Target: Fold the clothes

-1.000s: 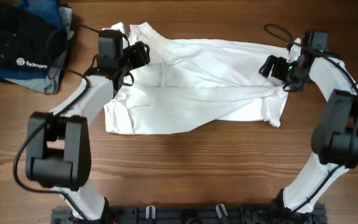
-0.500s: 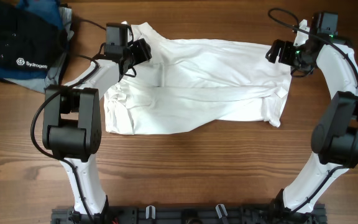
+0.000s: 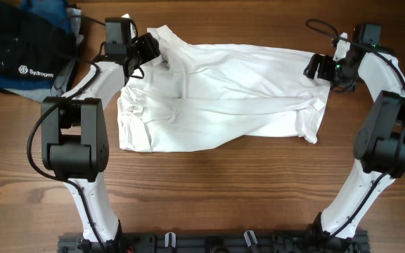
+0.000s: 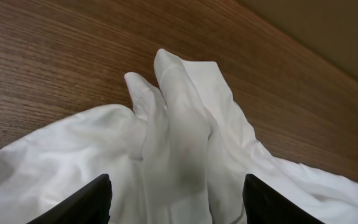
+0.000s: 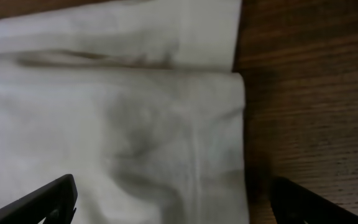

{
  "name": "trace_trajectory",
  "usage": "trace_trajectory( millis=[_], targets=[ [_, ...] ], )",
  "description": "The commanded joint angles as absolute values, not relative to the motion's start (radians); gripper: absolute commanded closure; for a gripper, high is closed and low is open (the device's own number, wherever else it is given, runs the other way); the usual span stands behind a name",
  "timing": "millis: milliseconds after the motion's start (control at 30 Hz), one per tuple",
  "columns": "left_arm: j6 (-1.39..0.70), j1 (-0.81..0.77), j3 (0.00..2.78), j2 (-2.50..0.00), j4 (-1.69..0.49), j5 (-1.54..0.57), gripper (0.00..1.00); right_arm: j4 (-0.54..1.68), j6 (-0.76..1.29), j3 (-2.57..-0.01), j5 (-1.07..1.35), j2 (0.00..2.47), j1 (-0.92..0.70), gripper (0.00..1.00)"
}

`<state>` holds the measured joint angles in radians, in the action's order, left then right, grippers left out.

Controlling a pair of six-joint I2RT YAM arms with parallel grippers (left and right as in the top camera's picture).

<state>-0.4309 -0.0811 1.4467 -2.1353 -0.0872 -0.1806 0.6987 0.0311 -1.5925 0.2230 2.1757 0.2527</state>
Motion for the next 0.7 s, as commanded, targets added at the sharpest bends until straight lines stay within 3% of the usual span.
trace_trajectory(
  millis=[0,467,533,567,667],
  targets=[
    [-0.434,-0.080,1.465,-2.144,-0.090,-0.204,0.32,0.702,0.015,-1.642,0.217,2.220,0.273,0.00],
    [-0.434,-0.081,1.465,-2.144,-0.155,-0.212,0.32,0.503,0.001,-1.675,0.240,2.237,0.270,0.00],
    [-0.434,-0.081,1.465,-2.144,-0.155,-0.212,0.32,0.494,0.001,-1.675,0.280,2.237,0.268,0.07],
    [-0.434,-0.081,1.465,-2.144,-0.154,-0.212,0.32,0.490,0.001,-1.675,0.305,2.243,0.265,0.16],
    [-0.434,-0.081,1.465,-2.144,-0.156,-0.212,0.32,0.498,-0.002,-1.675,0.323,2.260,0.253,0.22]
  ],
)
